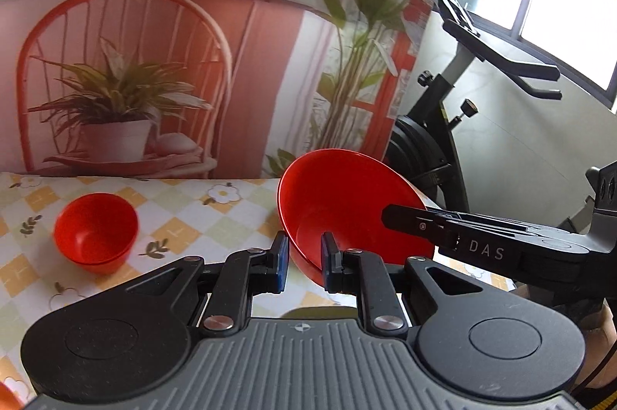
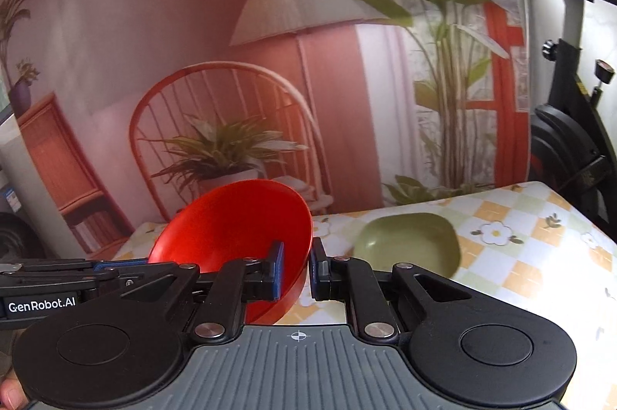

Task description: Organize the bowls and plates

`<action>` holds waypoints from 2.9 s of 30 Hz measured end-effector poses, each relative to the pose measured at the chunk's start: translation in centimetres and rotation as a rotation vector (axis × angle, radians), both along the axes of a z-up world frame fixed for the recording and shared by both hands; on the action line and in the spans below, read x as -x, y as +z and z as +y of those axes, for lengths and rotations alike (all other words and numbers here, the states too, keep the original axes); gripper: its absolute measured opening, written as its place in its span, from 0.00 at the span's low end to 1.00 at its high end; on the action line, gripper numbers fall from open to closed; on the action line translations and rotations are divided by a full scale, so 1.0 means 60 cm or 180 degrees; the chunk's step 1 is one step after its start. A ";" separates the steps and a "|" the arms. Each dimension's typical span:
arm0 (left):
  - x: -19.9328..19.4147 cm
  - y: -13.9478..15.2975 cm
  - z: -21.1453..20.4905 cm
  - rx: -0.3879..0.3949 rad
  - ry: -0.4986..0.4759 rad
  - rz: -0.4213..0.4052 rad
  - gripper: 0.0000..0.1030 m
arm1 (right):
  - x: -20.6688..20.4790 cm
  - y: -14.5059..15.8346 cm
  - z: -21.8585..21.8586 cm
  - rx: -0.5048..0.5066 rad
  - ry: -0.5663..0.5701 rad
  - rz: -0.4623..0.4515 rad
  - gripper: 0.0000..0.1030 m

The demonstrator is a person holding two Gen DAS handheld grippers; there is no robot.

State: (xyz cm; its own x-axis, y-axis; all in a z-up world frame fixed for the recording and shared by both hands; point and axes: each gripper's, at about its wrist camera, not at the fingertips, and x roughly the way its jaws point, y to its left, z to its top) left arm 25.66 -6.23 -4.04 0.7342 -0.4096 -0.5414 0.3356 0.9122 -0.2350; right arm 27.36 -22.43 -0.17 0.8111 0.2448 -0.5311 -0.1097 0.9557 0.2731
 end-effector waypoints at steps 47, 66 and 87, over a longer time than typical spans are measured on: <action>-0.193 -0.124 0.260 -0.0020 0.1191 0.0355 0.19 | -0.273 -0.200 0.330 0.0399 0.0480 0.0363 0.13; -0.199 -0.141 0.258 -0.0154 0.1371 0.0404 0.44 | -0.265 -0.202 0.329 0.0473 0.0412 0.0361 0.20; -0.009 -0.024 0.268 -0.0517 0.1309 0.0271 0.44 | -0.085 -0.117 0.241 -0.0297 0.0036 0.0204 0.22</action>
